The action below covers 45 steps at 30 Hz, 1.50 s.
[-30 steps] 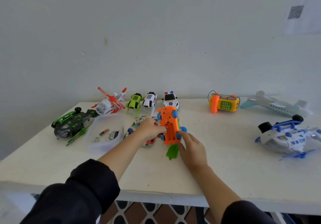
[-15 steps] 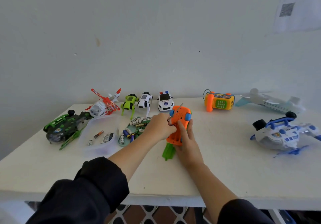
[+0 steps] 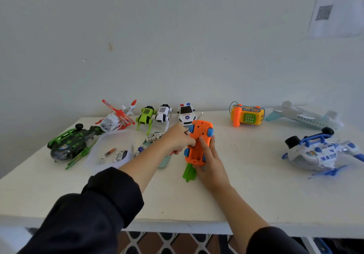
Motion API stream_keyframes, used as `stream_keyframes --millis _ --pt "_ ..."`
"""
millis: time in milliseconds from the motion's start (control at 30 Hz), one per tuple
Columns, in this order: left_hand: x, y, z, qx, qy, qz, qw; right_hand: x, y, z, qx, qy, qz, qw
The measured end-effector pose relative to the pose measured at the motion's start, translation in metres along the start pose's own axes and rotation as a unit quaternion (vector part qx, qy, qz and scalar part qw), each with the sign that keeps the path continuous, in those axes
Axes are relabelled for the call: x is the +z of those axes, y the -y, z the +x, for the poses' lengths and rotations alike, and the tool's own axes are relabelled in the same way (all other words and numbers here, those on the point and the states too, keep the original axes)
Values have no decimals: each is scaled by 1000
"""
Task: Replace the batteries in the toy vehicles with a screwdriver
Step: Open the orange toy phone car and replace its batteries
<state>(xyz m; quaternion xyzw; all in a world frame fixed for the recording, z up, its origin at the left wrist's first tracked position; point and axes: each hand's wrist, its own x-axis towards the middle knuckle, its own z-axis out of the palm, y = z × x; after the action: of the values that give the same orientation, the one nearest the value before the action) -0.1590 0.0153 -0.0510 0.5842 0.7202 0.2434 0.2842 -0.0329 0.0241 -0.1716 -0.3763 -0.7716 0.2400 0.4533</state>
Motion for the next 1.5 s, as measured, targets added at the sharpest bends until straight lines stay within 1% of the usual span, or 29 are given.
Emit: stream_keyframes --millis 67,133,167,233,267,333,400,433,500,533,600,700,733,800,833,867,933,1000,1067,1200,1333,1433,1500 --pt "6 5 -5 29 -2 12 999 -1 0 0 4 5 8 1000" --pt "7 10 -7 48 -45 -21 998 -2 0 0 13 9 4 1000" --pt "5 14 -7 47 -85 -47 994 -2 0 0 18 10 1 1000" --pt "-7 29 -2 36 -190 -88 977 -1 0 -1 25 12 -7 1000" --pt "-16 39 0 30 -241 -82 967 -1 0 -1 26 13 -11 1000" --pt "-38 64 4 -7 -316 1 949 -1 1 -1 24 7 -24 999" --pt "-60 92 3 -81 -345 120 927 0 2 -1 15 -5 -35 999" --pt "-69 105 2 -124 -339 164 918 1 2 -2 3 -13 -40 999" --pt "-80 126 -1 -189 -300 212 911 1 2 -3 -18 -21 -52 998" --pt "-82 133 -2 -206 -278 225 911 2 1 -2 -25 -23 -60 998" --pt "-82 136 -4 -223 -259 222 913 3 1 -1 -36 -31 -74 996" --pt "-75 120 -3 -205 -264 160 929 6 -2 0 -60 -41 -121 990" --pt "-70 111 -2 -177 -247 141 942 6 -3 -1 -50 -44 -147 987" --pt "-56 95 1 -119 -170 160 965 8 -2 -2 -23 -50 -183 982" --pt "-49 92 2 -103 -140 181 968 7 -2 -2 -20 -51 -200 978" --pt "-43 91 1 -98 -127 202 966 6 -1 -2 -22 -48 -214 975" --pt "-38 97 0 -95 -143 241 955 4 1 -4 -23 -40 -224 974" --pt "-40 108 -2 -108 -178 260 943 4 2 -4 -23 -33 -219 975" --pt "-44 115 -2 -119 -193 287 931 3 4 -4 -25 -20 -216 976" --pt "-48 129 0 -110 -172 373 905 2 6 -3 -26 3 -222 975" --pt "-48 147 1 -107 -169 427 882 1 8 -4 -11 12 -213 977" --pt "-45 154 2 -97 -165 433 881 1 7 -3 -1 19 -199 980" --pt "-43 156 4 -94 -170 409 891 0 7 -2 3 25 -185 982"
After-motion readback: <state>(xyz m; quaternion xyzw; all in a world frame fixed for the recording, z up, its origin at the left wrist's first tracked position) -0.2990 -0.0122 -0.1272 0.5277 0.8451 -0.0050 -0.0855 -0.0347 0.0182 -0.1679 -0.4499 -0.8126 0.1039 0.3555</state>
